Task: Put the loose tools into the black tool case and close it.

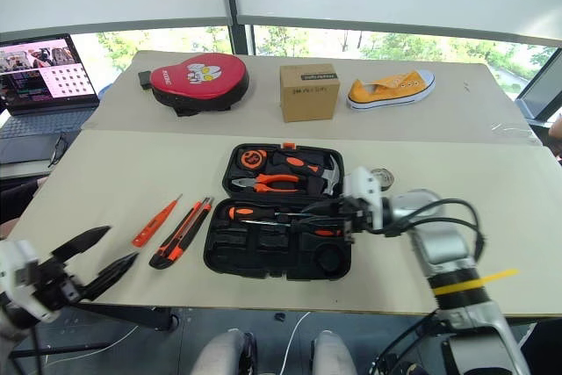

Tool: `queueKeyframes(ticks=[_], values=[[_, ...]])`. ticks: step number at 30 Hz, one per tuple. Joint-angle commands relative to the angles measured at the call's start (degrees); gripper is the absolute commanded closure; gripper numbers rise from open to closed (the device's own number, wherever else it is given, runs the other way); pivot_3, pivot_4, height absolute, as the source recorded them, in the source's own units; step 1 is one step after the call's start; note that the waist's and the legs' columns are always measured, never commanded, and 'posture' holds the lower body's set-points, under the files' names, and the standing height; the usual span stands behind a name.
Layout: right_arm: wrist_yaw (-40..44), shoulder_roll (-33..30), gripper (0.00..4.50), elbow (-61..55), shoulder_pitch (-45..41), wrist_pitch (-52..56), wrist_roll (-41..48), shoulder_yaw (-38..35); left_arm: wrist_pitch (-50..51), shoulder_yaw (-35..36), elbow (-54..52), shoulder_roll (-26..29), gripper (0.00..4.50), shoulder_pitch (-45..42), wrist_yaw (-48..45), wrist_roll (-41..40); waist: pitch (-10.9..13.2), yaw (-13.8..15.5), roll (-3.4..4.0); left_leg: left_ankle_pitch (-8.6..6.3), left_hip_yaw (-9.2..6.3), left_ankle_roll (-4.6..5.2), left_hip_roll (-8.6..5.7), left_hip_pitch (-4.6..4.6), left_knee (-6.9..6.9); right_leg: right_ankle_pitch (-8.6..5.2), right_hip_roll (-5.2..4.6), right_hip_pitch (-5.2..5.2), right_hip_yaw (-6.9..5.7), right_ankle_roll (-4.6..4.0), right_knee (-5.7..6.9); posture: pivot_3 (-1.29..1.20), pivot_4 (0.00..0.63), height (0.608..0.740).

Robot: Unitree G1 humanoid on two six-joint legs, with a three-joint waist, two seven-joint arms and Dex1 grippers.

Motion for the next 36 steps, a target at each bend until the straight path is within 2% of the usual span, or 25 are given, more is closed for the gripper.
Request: queueKeyframes(ticks=[1, 4, 5, 6, 12, 15, 19, 23, 30, 33, 36], values=[[-0.38, -1.95, 1.22, -2.05, 6.20, -7.02, 1.91, -8.17, 1.77, 7.57, 4.51, -0.61, 0.00, 3.13, 3.09, -1.08, 0.01, 0.05, -0.03, 0.00, 0.00, 0.00, 0.00, -0.01, -0.01, -0.01, 0.00, -0.02, -0.01, 0.00, -0.02, 0.00, 0.150, 0.740], [0.75, -0.99, 0.20, -0.10, 11.36, -14.20, 2.81, -12.29, 4.10, 8.80, 6.21, 0.16, 0.00, 4.60, 4.40, -0.07, 0.03, 0.09, -0.04, -0.01, 0.02, -0.02, 0.00, 0.02, -0.01, -0.05, 0.00, 0.00, 0.00, -0.05, -0.02, 0.00, 0.150, 0.740], [0.65, -1.22, 0.03, 0.51, 13.22, -12.98, 3.60, -13.24, 4.78, 8.92, 7.09, 0.92, 0.00, 4.64, 3.80, -0.20, 0.03, 0.12, -0.04, -0.12, 0.02, -0.20, 0.00, 0.04, -0.01, -0.10, 0.01, 0.01, 0.01, -0.15, -0.01, 0.00, 0.150, 0.740], [1.96, -2.13, 0.03, 0.43, 15.03, -10.01, 5.36, -13.48, 5.60, 8.88, 7.74, 1.73, 0.00, 4.40, 3.23, -0.43, 0.02, 0.19, -0.07, -0.18, 0.03, -0.31, -0.01, 0.03, -0.01, -0.20, 0.02, 0.02, 0.02, -0.32, -0.01, 0.00, 0.150, 0.740], [3.17, -0.57, 0.03, -2.16, 16.13, -14.18, 7.71, -13.12, 15.03, 4.85, 3.86, 8.82, 0.00, 0.05, 0.51, -2.86, 0.05, 0.25, -0.23, -0.23, 0.04, -0.43, 0.02, 0.09, 0.01, -0.21, 0.07, 0.03, 0.03, -0.35, 0.07, 0.00, 0.150, 0.740], [1.34, -0.47, 0.03, -8.63, 14.51, -11.08, 10.36, -11.68, 19.55, -0.09, 1.65, 12.90, 0.00, -7.59, 3.32, -2.07, 0.08, 0.18, -0.14, -0.22, 0.05, -0.45, 0.01, 0.10, 0.00, -0.09, 0.07, 0.04, 0.06, -0.13, 0.09, 0.00, 0.150, 0.740], [-1.39, 0.15, 0.03, -13.79, 12.19, -8.88, 10.25, -8.23, 29.10, -10.96, 0.85, 17.92, 0.00, -21.19, 8.03, -0.36, 0.10, 0.49, -0.21, -0.18, -0.05, -0.51, 0.04, 0.10, 0.00, 0.01, 0.22, 0.03, 0.03, 0.02, 0.18, 0.00, 0.150, 0.740], [-2.64, 0.69, 0.03, -15.20, 12.02, -8.94, 9.39, -6.31, 34.10, -18.76, 2.00, 18.21, 0.00, -30.04, 10.40, 1.67, 0.11, 0.23, -0.23, -0.02, 0.00, -0.19, 0.01, 0.05, -0.01, -0.01, 0.27, 0.01, 0.09, 0.05, 0.12, 0.00, 0.150, 0.740], [-5.01, 0.57, 0.03, -17.28, 12.89, -9.25, 9.32, -5.82, 36.02, -26.83, 6.31, 16.29, 0.00, -36.51, 13.60, 8.06, 0.14, 0.09, -0.22, -0.11, 0.00, -0.27, 0.05, 0.01, -0.03, -0.08, 0.42, -0.10, 0.11, 0.06, 0.17, 0.00, 0.150, 0.740], [-6.20, 0.47, 0.00, -17.82, 13.39, -9.11, 9.40, -6.27, 35.25, -28.55, 4.99, 15.85, 0.72, -36.15, 11.98, 8.84, 0.14, 0.16, -0.22, -0.10, -0.01, -0.28, 0.03, 0.08, -0.02, -0.08, 0.35, -0.02, 0.12, 0.06, 0.21, 0.00, 0.150, 0.740], [-6.56, 0.23, 0.00, -17.90, 14.05, -9.31, 9.29, -6.38, 32.31, -30.15, 4.84, 15.79, 1.77, -35.22, 9.77, 10.72, 0.14, 0.24, -0.20, -0.10, 0.00, -0.28, 0.01, 0.11, -0.02, -0.08, 0.30, 0.01, 0.13, 0.06, 0.20, 0.00, 0.150, 0.740]])
